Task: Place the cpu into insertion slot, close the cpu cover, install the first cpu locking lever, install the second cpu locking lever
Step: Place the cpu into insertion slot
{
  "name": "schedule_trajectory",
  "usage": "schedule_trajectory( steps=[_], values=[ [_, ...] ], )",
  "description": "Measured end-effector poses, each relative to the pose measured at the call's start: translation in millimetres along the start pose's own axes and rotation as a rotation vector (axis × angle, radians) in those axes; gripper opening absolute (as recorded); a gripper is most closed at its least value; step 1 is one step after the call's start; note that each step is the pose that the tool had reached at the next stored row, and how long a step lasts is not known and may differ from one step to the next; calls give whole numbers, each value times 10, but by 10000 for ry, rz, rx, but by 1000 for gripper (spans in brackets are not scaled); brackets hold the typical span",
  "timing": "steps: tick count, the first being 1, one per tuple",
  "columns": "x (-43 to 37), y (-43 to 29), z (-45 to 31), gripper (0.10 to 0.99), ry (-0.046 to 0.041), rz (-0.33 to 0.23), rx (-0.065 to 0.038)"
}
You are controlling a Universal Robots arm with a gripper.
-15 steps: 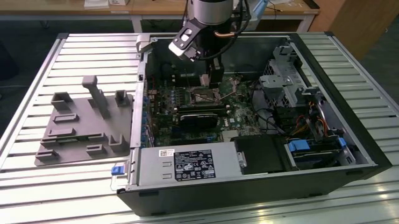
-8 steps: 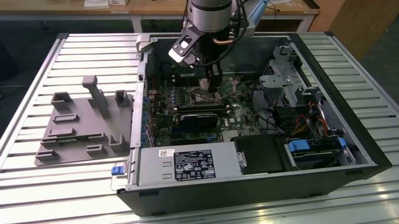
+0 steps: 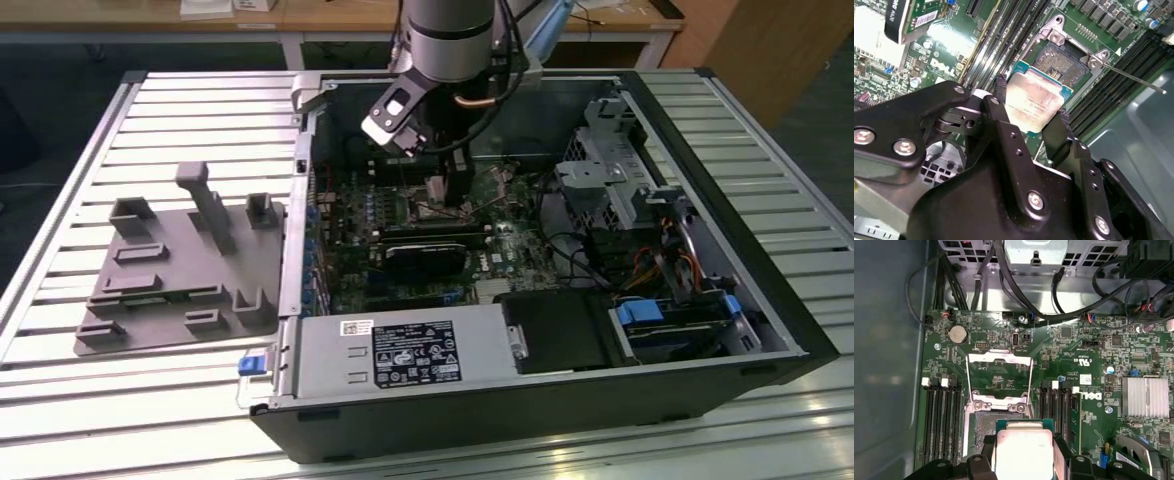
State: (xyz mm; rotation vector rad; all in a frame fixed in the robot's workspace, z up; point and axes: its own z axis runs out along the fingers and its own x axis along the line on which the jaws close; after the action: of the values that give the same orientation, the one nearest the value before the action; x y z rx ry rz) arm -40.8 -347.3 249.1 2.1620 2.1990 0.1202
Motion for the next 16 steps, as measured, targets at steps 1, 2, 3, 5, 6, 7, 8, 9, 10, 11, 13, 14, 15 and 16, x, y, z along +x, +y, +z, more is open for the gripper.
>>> schedule_trajectory(
  steps=[1, 2, 3, 5, 6, 7, 8, 9, 10, 11, 13, 14, 15, 16],
  values=[
    [4, -1, 10, 537, -31, -2, 1],
    [11, -1, 18, 537, -74, -5, 2],
    [19, -2, 25, 537, -123, -8, 3],
    [42, -2, 36, 537, -235, -20, 4],
    [56, -2, 42, 537, -292, -25, 6],
    [71, -3, 47, 537, -336, -29, 7],
    [86, -3, 53, 537, -374, -32, 7],
    [100, -3, 59, 537, -408, -35, 8],
    [114, -4, 65, 537, -440, -38, 8],
    [127, -4, 70, 537, -467, -41, 8],
    [149, -5, 83, 537, -500, -44, 9],
    [157, -7, 91, 537, -514, -46, 9],
    [162, -8, 101, 537, -524, -47, 9],
    [167, -10, 111, 537, -531, -47, 9]
  ],
)
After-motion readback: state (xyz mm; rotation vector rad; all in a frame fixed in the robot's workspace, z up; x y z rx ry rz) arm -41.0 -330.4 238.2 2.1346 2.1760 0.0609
